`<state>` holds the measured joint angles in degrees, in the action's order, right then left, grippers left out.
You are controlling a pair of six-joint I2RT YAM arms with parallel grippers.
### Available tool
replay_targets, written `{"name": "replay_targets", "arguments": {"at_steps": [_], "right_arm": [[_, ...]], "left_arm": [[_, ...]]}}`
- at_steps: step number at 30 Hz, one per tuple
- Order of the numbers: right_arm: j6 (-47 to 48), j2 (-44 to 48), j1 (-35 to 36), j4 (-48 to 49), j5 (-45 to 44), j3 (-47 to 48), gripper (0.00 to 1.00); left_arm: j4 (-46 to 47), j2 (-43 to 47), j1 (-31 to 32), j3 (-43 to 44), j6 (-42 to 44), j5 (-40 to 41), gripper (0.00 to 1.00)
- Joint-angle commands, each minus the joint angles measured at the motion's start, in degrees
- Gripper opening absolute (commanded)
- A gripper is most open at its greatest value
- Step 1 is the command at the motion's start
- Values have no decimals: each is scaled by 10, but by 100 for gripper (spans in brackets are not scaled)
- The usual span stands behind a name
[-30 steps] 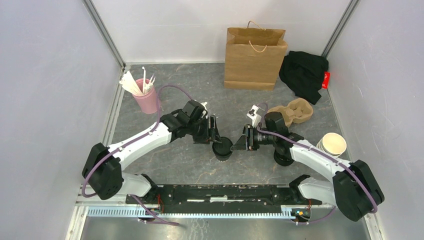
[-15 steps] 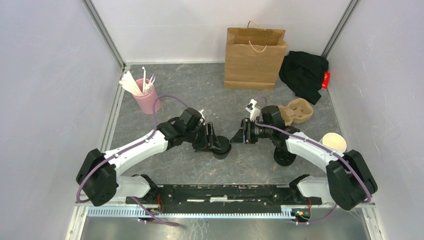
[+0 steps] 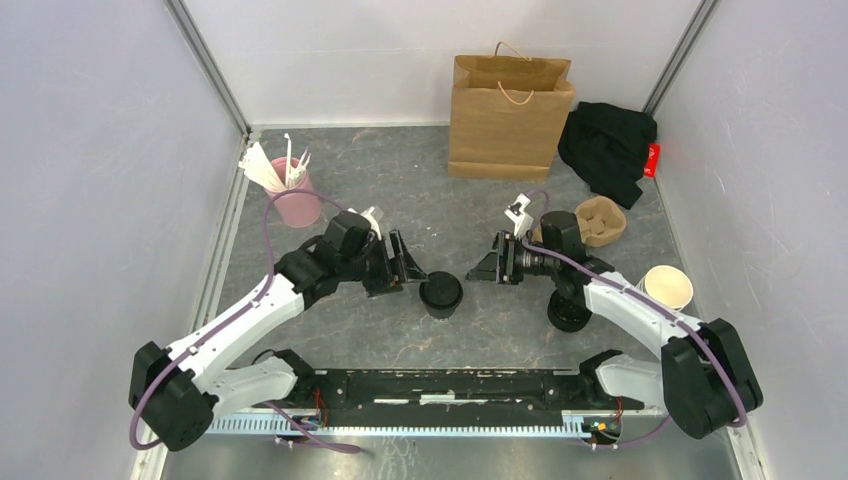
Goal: Pack the takeout coffee
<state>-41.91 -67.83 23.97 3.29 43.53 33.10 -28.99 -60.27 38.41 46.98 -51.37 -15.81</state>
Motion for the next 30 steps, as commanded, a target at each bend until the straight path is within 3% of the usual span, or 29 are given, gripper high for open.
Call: {"name": "replay_targets", "arguments": {"at_steps": [1, 7, 16, 23, 30], "right_arm": [[-30, -2, 1, 46, 32, -23, 54], [-18, -19, 1, 37, 47, -25, 44], [-41, -27, 11, 68, 51, -34, 38], [-39, -13, 12, 66, 51, -48, 39], [-49, 2, 18, 79, 49, -70, 46]], "left_arm": [[10, -28, -18, -21, -14, -12, 74], [14, -77, -21, 4, 9, -11, 61], [15, -96, -21, -1, 16, -9, 50], [-2, -62, -21, 15, 14, 2, 62], [-14, -66, -21, 17, 18, 16, 60]]}}
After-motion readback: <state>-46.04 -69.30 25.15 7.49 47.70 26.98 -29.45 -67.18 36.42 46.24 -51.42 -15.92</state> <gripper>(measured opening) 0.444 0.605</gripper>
